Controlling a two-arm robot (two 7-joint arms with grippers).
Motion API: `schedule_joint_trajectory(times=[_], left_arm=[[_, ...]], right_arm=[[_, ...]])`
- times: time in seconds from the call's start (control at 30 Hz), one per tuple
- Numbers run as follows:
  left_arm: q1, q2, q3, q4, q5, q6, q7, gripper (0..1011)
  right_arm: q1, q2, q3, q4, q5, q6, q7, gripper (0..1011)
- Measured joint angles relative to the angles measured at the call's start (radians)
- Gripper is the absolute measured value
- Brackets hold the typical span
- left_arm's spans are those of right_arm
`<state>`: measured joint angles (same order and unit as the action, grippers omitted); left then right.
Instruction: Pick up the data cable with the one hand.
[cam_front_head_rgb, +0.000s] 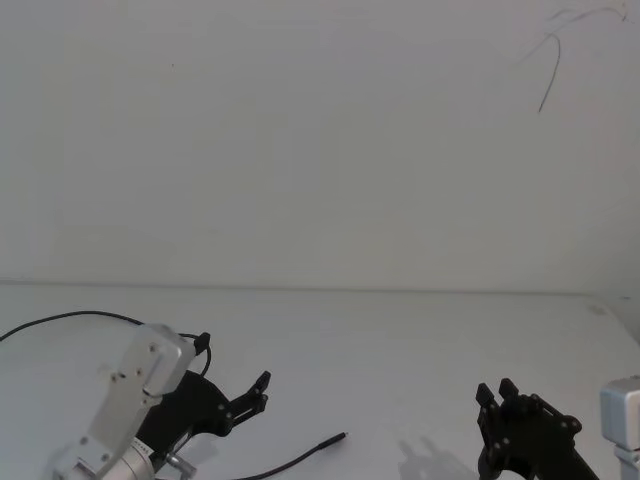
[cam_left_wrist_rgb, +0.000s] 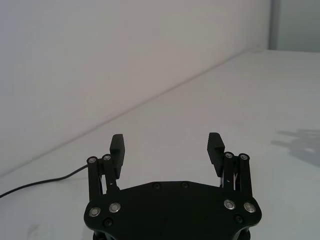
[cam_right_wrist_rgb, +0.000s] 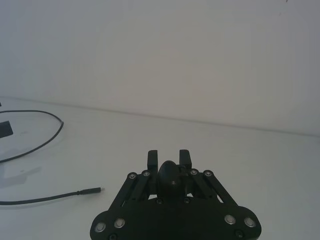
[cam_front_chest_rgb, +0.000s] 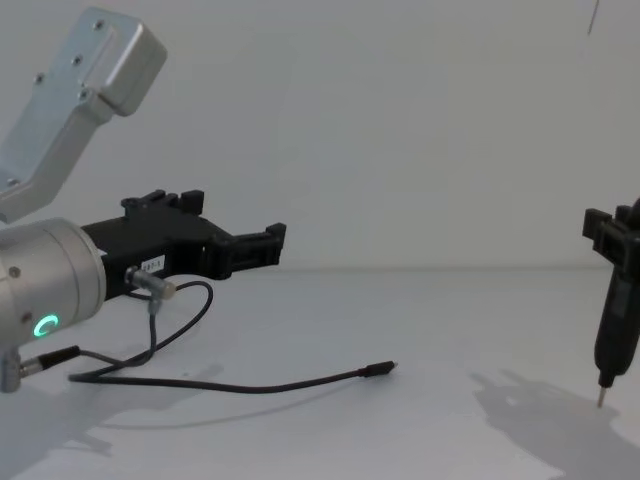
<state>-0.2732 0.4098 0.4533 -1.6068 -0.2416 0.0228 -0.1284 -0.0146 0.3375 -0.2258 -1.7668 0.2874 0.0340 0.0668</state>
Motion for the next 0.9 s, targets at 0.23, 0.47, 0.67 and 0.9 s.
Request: schedule_joint_trajectory(times=[0.23,0.47,0.67,0.9], left_arm=[[-0.034,0.035,0.004,0.02,-0.04,0.021,-0.119,1001],[-0.067,0.076,0.017,0.043,-0.072,0.054,-0.242,1001],[-0.098,0.117,0.043,0.072,-0.093,0.092,-0.357,1001],[-0.134,0.155,0.087,0.107,-0.093,0.13,-0.462,1001]], right_arm=[[0.0,0.0,0.0,0.0,0.0,0.0,0.0,251],[0.0,0.0,0.0,0.0,0.0,0.0,0.0,251],[0.0,0.0,0.0,0.0,0.0,0.0,0.0,251],[0.0,0.0,0.0,0.0,0.0,0.0,0.0,251]])
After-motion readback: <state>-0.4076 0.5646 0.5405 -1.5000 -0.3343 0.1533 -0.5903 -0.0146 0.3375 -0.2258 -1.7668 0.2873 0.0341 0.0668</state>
